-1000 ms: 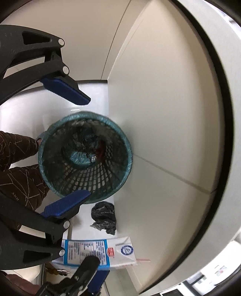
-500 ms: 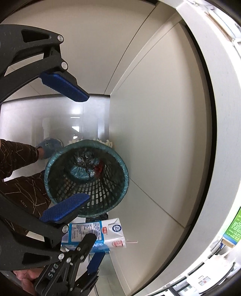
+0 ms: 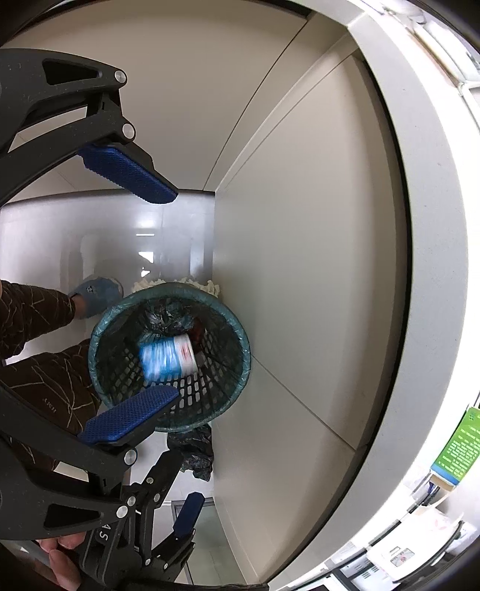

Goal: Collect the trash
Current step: 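Open the right tool to drop the milk carton into the wastebasket, then move both tools back over the counter toward the green box and pill bottle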

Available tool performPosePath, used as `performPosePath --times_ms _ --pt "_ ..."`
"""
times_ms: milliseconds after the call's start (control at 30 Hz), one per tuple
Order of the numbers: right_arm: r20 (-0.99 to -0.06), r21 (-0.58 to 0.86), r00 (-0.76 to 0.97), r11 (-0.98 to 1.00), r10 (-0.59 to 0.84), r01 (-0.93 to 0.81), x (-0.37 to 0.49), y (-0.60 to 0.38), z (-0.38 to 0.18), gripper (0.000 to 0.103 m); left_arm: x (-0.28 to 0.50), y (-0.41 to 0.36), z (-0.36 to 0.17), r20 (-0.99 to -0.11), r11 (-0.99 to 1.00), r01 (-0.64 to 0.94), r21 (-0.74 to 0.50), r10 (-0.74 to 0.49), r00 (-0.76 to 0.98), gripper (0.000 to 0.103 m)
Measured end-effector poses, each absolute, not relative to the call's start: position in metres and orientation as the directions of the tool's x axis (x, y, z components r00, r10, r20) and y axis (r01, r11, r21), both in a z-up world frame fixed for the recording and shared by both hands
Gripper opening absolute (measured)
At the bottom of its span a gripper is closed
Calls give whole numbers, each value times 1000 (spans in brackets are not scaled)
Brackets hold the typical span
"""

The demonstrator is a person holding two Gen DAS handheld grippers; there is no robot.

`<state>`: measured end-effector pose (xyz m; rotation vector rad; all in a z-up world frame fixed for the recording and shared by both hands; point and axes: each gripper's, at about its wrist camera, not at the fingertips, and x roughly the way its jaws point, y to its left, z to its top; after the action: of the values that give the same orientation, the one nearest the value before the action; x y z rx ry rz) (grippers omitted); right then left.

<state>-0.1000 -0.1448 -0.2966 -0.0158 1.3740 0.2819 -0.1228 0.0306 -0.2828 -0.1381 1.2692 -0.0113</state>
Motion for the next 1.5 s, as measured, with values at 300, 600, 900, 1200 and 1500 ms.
performPosePath --times_ms 300,600,900,1200,1500 --pt "-951 110 266 976 158 -189 -100 -165 -238 95 -125 25 -243 -939 991 -70 -113 -83 333 97" --pt "-912 41 398 986 103 -161 -100 -188 -160 95 -120 27 -177 -903 990 -56 -126 -91 421 97" --pt "-863 20 499 991 84 -133 -91 -202 -100 95 -105 26 -115 -859 990 -35 -140 -104 502 97" --pt "-817 11 571 993 78 -120 -67 -214 -46 95 -76 11 -66 -829 988 -12 -154 -123 545 97" --pt "-788 -1 610 989 89 -145 -20 -230 -30 95 -36 -10 -47 -835 987 -38 -158 -113 538 97"
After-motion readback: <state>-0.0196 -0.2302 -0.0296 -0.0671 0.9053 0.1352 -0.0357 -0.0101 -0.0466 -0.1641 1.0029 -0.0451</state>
